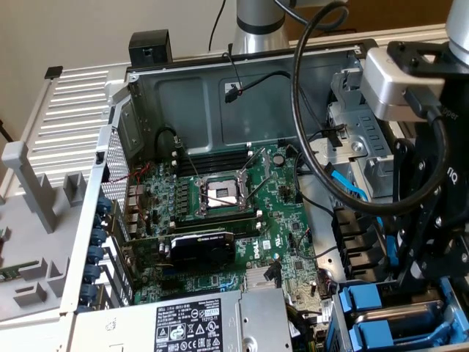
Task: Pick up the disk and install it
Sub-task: 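Insert the second disk wire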
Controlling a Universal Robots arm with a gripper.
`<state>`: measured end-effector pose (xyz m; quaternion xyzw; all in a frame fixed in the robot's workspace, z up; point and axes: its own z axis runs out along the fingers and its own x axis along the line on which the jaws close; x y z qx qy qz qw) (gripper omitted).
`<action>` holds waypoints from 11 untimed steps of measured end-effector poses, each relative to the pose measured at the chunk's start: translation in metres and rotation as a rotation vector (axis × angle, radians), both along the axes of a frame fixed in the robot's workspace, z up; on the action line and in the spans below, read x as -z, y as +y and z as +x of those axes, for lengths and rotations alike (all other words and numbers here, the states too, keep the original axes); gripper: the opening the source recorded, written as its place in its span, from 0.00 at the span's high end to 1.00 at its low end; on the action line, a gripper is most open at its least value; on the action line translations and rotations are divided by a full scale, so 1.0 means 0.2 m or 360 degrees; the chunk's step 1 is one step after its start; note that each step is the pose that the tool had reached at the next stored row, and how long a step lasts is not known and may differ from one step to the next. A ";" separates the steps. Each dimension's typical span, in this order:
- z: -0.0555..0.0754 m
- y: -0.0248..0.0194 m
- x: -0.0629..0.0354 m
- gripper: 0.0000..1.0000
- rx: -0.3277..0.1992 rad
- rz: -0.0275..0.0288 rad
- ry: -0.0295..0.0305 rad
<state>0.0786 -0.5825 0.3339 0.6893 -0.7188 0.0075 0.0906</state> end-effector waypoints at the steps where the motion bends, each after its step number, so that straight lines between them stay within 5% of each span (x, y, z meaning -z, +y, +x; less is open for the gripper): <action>1: 0.00 0.001 0.000 0.83 0.0000 0.00000 -0.00023; 11: -0.01 0.004 0.000 0.83 0.0000 0.00001 -0.00399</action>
